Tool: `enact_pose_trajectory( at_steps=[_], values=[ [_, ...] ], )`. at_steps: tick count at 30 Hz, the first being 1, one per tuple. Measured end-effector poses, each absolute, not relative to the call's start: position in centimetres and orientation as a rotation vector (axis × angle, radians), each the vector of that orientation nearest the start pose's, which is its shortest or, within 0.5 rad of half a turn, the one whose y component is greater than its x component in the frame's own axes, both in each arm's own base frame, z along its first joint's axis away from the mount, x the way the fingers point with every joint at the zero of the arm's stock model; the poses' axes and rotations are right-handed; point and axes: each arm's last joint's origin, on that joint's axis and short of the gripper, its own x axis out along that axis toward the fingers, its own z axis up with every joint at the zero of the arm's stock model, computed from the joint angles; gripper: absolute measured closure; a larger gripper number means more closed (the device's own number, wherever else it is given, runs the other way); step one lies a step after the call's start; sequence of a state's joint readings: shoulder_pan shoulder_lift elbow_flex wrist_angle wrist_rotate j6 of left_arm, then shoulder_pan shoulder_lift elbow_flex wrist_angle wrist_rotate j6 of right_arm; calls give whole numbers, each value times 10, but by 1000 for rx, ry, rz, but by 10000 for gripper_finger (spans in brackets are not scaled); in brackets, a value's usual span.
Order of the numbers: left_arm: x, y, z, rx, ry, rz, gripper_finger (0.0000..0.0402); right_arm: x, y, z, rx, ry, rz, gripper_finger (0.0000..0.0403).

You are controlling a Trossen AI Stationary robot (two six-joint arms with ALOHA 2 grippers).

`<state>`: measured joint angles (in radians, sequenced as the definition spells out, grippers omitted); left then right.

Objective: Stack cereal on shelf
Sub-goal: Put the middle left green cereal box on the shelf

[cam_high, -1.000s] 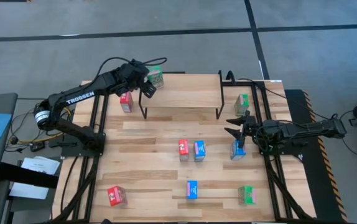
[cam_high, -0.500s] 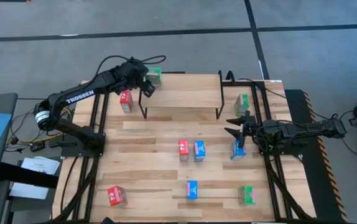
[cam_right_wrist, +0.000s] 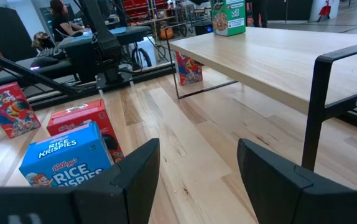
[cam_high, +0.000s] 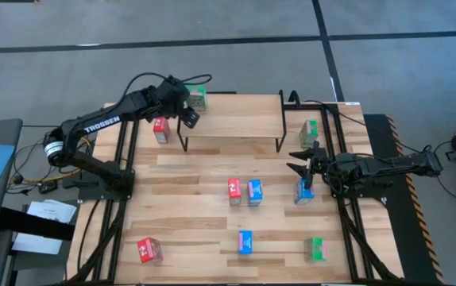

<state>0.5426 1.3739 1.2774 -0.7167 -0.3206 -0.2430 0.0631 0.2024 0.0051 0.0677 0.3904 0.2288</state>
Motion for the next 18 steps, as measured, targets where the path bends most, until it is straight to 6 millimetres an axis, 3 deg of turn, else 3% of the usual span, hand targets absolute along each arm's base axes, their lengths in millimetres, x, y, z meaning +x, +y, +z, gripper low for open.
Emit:
enact_pose_trajectory(
  at_steps=[7, 18],
  values=[
    [246, 149, 326, -424, 689, 930, 178, 108, -4, 155, 197, 89, -340, 163],
    [272, 164, 294, -440, 747, 945, 178, 108, -4, 155, 197, 90, -340, 163]
  ],
)
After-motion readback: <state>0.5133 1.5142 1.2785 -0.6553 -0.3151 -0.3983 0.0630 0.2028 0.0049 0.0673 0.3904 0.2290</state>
